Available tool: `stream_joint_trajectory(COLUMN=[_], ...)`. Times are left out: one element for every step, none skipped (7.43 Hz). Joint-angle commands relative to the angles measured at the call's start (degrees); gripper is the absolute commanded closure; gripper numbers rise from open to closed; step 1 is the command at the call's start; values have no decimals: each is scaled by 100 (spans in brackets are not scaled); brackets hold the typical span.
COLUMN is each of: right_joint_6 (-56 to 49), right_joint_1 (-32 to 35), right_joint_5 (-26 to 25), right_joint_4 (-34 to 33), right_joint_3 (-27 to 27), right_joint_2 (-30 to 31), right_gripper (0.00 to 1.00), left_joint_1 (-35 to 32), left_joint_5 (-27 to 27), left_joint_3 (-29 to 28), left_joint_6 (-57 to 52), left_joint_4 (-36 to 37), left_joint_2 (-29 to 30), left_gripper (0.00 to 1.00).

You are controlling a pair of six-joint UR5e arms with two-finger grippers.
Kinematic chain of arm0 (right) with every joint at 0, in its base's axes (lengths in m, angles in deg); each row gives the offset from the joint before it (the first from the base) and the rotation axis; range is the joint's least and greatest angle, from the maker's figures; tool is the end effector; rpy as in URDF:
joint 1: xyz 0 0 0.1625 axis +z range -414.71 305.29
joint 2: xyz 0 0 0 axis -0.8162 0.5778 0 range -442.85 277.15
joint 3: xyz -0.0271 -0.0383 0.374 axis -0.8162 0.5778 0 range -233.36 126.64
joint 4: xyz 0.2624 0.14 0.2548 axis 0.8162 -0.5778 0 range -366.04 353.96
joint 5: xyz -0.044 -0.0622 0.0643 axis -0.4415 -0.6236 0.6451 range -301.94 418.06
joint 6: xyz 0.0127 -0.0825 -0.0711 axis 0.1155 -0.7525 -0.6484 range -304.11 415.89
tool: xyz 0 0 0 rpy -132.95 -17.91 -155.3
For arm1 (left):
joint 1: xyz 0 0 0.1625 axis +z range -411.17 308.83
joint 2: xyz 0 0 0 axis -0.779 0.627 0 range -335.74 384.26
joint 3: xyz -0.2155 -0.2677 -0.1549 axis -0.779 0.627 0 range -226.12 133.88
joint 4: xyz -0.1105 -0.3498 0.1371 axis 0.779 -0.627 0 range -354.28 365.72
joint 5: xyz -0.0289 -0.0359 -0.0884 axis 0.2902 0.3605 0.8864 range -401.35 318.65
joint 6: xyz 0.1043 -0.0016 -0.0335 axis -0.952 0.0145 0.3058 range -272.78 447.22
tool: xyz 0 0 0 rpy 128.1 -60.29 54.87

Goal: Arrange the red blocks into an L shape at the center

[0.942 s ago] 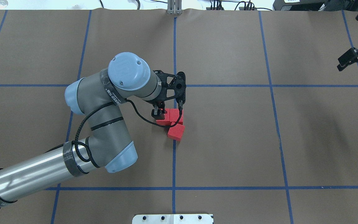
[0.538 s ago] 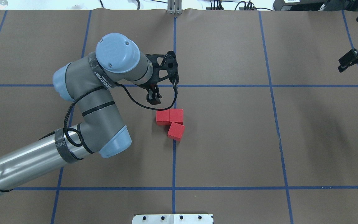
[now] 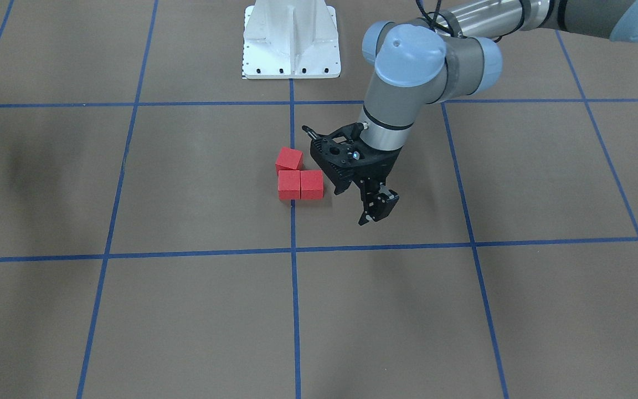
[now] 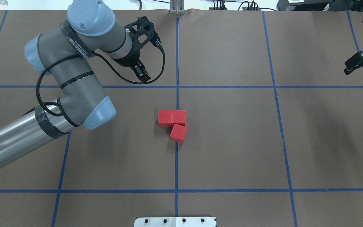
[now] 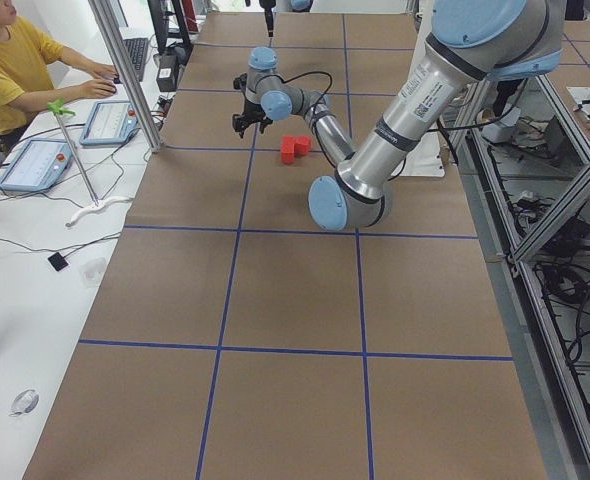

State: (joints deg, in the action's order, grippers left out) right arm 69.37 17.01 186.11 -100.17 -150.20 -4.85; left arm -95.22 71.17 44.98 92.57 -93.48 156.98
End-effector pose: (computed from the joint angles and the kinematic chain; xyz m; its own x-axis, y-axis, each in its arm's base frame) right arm -0.1087 -0.5383 0.4705 0.7501 -0.1708 0.6389 0.1324 0.9853 0.1080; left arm 0.4126 -0.5261 0.1658 0.4609 0.8338 -0.3039 -0.3912 0.4982 0.7738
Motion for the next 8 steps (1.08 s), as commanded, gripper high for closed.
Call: stream_joint_trajectory(right_joint_6=[-3, -38, -65, -65, -65, -56, -56, -56], right_joint_1=[0, 0, 0, 0, 0, 0, 0, 0], right_joint_5=[0, 0, 0, 0, 0, 0, 9, 9], right_joint_4=[0, 0, 0, 0, 0, 0, 0, 0], right_joint_3=[-2, -2, -2, -2, -2, -11, -20, -2], right_joint_2=[22, 48, 83, 101, 110, 110, 110, 110], right_gripper=[0, 0, 0, 0, 0, 0, 0, 0], left_joint_1=[-471, -768, -1128, -1610, -2050, -2446, -2720, -3053], left_joint_5=[278, 366, 610, 1109, 1514, 1727, 1746, 1764], left_joint_3=[84, 93, 93, 162, 450, 714, 804, 683], left_joint_6=[369, 361, 326, 317, 317, 317, 317, 343], left_joint_4=[41, 258, 617, 1012, 1068, 1060, 1086, 1252], left_joint_2=[-332, -525, -571, -711, -1243, -1927, -2395, -2765], left_gripper=[0, 0, 0, 0, 0, 0, 0, 0])
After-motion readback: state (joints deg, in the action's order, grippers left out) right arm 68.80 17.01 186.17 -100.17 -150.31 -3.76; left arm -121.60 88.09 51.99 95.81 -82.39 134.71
